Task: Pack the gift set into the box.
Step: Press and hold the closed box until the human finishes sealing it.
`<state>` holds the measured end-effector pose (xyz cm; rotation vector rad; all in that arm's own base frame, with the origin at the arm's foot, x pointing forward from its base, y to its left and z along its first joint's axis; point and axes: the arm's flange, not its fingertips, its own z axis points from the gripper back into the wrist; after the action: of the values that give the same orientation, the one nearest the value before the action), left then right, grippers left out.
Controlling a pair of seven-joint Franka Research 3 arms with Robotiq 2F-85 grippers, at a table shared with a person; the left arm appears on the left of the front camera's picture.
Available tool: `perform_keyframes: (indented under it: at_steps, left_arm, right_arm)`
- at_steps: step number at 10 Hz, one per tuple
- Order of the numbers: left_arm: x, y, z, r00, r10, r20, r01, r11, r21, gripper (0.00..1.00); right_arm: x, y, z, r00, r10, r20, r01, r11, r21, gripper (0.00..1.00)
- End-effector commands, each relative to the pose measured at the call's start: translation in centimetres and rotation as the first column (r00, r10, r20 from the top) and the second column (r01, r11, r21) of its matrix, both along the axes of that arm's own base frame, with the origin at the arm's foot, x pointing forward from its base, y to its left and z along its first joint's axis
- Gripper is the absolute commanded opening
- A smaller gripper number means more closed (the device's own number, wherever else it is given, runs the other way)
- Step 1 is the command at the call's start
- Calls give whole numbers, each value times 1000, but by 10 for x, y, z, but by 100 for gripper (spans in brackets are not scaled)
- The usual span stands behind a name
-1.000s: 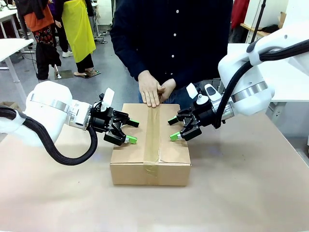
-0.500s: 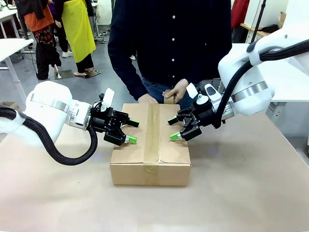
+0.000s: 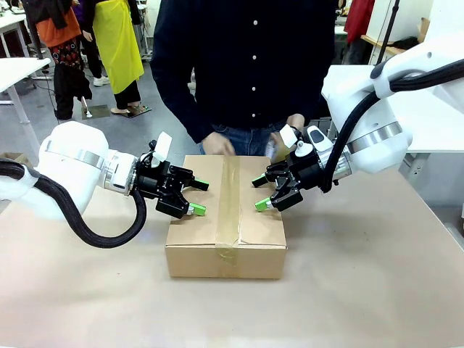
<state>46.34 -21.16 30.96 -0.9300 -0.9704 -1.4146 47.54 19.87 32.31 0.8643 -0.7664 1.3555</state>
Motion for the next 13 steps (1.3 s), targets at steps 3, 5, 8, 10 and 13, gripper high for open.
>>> perform_keyframes:
  at_steps: [3, 5, 8, 10, 13]
  left_arm:
    - [0, 0, 0, 1000, 0, 0, 0, 1000, 0, 100]
    - [-13, 37, 50, 979, -79, -185, 59, 992, -112, 100]
    - [-57, 166, 76, 988, 119, -96, -142, 946, -291, 100]
    - [-62, 212, 43, 985, 151, -84, -171, 926, -336, 100]
    - [-67, 211, 71, 982, 152, -114, -181, 929, -323, 100]
  right_arm:
    - [0, 0, 0, 1000, 0, 0, 0, 1000, 0, 100]
    - [-10, -35, 43, 989, -25, -148, 38, 996, 85, 100]
    - [-65, -192, 69, 930, -269, -250, 346, 868, 357, 100]
    - [-86, -239, 43, 869, -421, -259, 495, 756, 429, 100]
    - [-71, -205, 74, 936, -247, -251, 325, 878, 351, 100]
